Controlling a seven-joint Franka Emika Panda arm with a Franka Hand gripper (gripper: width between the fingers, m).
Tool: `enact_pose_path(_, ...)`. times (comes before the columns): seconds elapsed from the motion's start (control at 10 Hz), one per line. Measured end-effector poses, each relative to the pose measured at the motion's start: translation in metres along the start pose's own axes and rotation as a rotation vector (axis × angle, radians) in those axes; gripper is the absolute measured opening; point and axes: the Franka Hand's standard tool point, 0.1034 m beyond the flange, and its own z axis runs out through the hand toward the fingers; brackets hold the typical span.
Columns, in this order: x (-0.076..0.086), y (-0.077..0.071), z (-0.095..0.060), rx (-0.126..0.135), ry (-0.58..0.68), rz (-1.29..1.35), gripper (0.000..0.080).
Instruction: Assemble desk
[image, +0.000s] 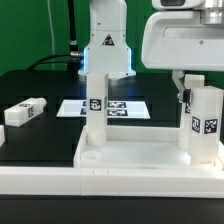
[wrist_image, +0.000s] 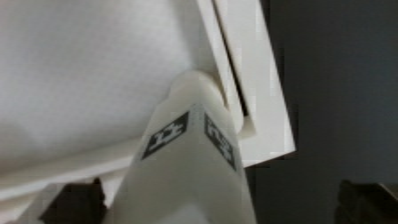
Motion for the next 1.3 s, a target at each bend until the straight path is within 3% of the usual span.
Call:
enact_pose_path(0.7, 0.0041, 0.0053, -0.0021, -0.009, 0.007, -0.327, 0.0622)
enact_pose_path(0.9, 0.0042, 0.0057, -0.0019, -0.01, 0.007, -0.326, 0.0285)
enact_pose_path(1.3, 0.0043, 0.0058, -0.0018, -0.01, 0.007, -0.283, 0.0288)
